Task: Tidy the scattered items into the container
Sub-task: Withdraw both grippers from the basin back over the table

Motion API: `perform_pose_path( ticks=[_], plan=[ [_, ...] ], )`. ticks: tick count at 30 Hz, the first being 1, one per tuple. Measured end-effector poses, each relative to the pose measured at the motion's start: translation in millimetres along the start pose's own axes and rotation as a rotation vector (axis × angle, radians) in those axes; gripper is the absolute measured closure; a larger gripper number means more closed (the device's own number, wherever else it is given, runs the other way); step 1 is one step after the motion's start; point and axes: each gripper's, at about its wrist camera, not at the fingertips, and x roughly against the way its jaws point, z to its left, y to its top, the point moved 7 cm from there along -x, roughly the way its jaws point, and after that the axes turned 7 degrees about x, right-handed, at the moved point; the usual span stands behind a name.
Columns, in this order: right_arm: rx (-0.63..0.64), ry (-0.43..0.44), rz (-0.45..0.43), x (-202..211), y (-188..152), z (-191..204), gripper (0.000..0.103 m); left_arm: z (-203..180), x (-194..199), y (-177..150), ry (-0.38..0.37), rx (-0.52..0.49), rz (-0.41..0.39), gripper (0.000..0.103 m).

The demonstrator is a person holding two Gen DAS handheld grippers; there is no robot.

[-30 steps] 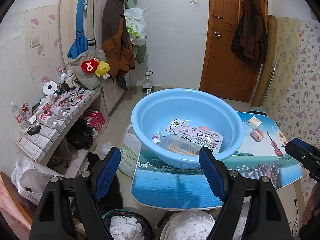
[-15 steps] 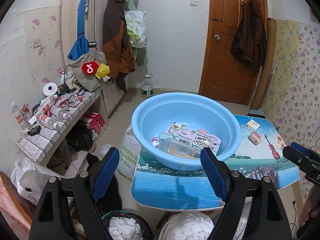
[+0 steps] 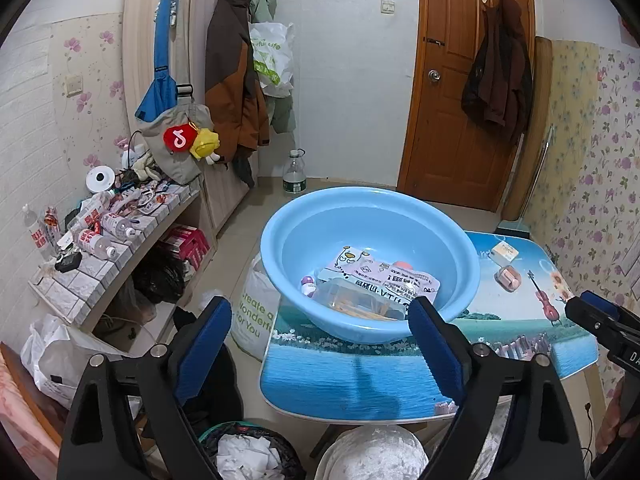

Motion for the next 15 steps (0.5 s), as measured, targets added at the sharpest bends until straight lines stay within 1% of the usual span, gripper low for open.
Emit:
perform_pose_path(
  ticks=[15],
  plan=[
    [-0.019,-0.003,0.008,-2.7,-7.8,-8.3,0.027,-2.4,-3.7,-5.9,0.000,-0.013,0.006,0.012]
  ],
)
